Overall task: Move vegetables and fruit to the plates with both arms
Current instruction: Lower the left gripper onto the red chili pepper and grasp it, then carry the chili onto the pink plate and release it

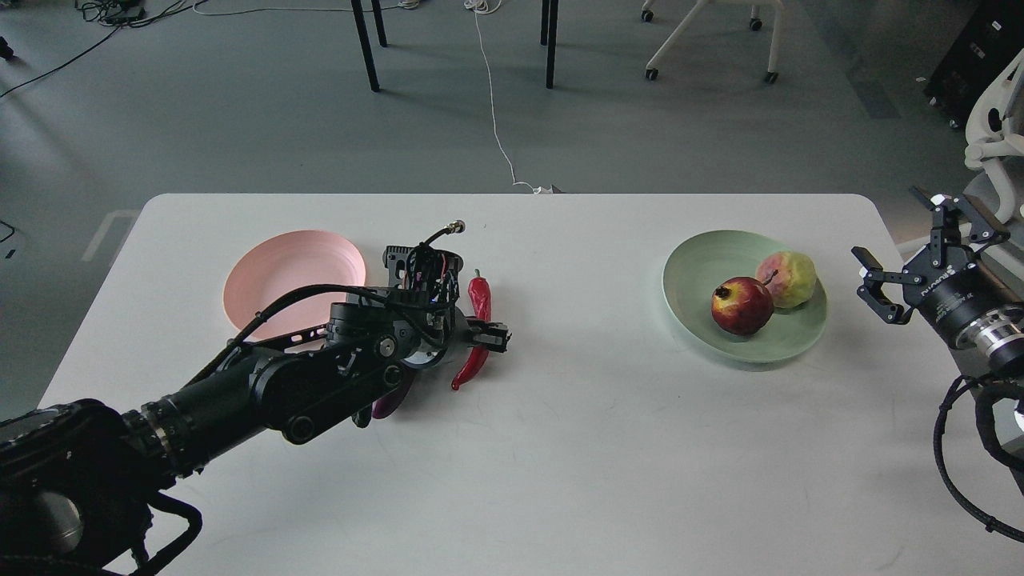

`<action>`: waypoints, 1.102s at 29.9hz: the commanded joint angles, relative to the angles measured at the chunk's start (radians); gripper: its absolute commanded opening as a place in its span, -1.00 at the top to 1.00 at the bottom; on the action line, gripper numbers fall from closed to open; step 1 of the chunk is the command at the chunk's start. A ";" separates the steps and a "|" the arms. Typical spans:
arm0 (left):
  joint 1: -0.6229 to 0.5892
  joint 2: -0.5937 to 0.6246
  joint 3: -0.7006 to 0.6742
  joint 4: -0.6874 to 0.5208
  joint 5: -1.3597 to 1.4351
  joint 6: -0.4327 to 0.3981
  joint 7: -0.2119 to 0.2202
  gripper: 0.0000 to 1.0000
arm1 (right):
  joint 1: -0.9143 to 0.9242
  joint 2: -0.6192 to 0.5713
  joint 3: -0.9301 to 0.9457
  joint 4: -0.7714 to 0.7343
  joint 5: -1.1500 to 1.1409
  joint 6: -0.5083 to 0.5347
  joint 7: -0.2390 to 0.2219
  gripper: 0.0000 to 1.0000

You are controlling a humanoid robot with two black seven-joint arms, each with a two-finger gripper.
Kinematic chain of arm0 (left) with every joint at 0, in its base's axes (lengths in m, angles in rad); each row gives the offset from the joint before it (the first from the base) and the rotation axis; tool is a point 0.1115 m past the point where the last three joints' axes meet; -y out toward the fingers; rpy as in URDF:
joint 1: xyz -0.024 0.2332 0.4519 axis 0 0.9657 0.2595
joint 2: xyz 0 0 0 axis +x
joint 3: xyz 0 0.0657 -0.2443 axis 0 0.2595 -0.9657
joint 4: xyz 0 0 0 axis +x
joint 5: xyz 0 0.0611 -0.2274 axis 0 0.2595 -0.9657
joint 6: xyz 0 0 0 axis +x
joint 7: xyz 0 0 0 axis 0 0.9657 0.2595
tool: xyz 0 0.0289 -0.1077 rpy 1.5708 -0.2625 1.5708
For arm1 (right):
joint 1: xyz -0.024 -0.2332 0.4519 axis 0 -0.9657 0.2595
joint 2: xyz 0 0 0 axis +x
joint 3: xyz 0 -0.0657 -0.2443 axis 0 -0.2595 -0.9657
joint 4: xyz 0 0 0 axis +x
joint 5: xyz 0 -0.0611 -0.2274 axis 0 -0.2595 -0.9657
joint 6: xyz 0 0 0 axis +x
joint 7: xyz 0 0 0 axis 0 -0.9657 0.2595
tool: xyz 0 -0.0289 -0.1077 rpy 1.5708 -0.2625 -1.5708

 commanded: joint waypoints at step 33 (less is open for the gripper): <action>-0.092 0.636 0.236 -0.029 0.026 0.109 -0.435 0.65 | -0.016 0.012 -0.007 0.002 -0.003 0.000 0.000 -0.97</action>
